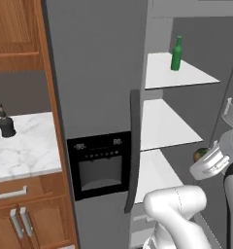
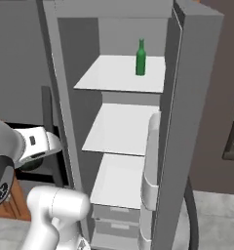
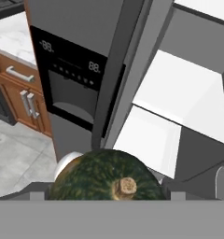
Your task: Place the beer and liquor on the top shelf of the fridge to keep them out of children's reach, and place the squash on lower shelves for easy access.
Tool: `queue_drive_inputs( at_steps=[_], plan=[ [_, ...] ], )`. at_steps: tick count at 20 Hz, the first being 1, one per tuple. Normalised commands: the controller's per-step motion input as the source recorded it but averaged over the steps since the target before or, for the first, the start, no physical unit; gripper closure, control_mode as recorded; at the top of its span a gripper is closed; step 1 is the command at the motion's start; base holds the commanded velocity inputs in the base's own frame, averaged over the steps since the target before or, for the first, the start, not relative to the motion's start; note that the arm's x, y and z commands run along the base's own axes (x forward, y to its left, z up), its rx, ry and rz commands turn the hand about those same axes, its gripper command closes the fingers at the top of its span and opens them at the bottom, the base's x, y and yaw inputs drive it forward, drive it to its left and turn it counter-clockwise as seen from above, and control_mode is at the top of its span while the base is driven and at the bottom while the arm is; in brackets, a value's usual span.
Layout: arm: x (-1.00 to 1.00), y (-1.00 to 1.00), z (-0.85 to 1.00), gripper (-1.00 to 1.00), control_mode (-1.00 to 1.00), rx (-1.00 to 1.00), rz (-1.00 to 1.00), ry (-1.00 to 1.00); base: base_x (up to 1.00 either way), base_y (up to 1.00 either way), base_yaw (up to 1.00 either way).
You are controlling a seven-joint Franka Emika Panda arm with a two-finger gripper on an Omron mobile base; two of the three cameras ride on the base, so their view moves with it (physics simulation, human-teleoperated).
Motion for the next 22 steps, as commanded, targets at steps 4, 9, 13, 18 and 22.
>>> queue_drive_inputs(
  at_steps=[4,9,13,18,22],
  plan=[
    [0.00,0.00,0.00,1.00,1.00,0.00,0.00,0.00,0.34,-0.49,0.24],
    [0.00,0.00,0.00,1.00,1.00,0.00,0.00,0.00,0.28,-0.47,0.23],
    [0.00,0.00,0.00,1.00,1.00,0.00,0.00,0.00,0.23,-0.42,0.20],
    [0.00,0.00,0.00,1.00,1.00,0.00,0.00,0.00,0.35,-0.28,0.08],
    [0.00,0.00,0.00,1.00,1.00,0.00,0.00,0.00,0.57,-0.03,0.00]
  ],
)
